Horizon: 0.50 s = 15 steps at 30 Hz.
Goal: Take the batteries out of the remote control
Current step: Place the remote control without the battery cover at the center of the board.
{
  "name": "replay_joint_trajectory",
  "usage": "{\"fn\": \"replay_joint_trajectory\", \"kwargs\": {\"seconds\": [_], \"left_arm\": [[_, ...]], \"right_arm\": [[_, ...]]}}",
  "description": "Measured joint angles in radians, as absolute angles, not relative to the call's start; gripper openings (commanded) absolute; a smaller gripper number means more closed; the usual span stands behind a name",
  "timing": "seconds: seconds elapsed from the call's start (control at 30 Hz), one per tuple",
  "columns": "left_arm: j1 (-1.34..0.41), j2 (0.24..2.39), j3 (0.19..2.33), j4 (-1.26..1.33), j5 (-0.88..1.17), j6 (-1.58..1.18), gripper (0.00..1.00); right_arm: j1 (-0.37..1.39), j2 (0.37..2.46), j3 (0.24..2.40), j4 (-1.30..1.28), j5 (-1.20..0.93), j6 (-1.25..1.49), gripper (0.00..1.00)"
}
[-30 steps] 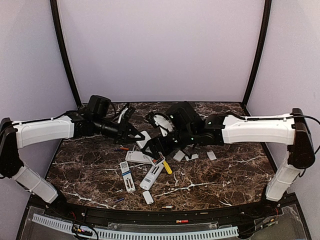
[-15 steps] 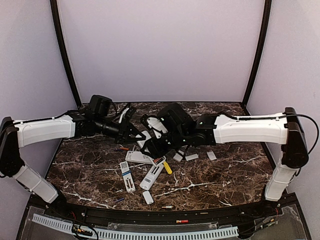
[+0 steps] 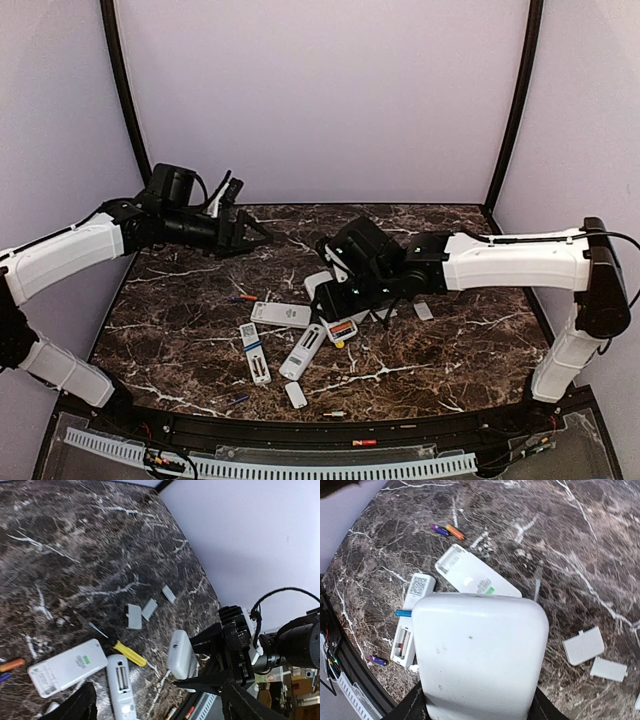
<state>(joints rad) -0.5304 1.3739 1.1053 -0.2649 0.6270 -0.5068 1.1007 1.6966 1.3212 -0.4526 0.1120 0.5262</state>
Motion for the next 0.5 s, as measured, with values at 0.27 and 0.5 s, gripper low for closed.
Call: {"fn": "replay_joint_trajectory", "kwargs": {"seconds": [0.27, 0.5], "left_arm": [[-0.272, 1.236, 1.122, -0.335, 0.447, -0.387, 0.89], [-0.26, 1.125, 1.09, -0.339, 0.223, -0.284, 0.91]], "right_arm": [[1.045, 1.652, 1.17, -0.533, 0.109, 0.733, 0.38], [1.012, 1.702, 1.132, -0.573, 0.088, 0.823, 0.38]]}}
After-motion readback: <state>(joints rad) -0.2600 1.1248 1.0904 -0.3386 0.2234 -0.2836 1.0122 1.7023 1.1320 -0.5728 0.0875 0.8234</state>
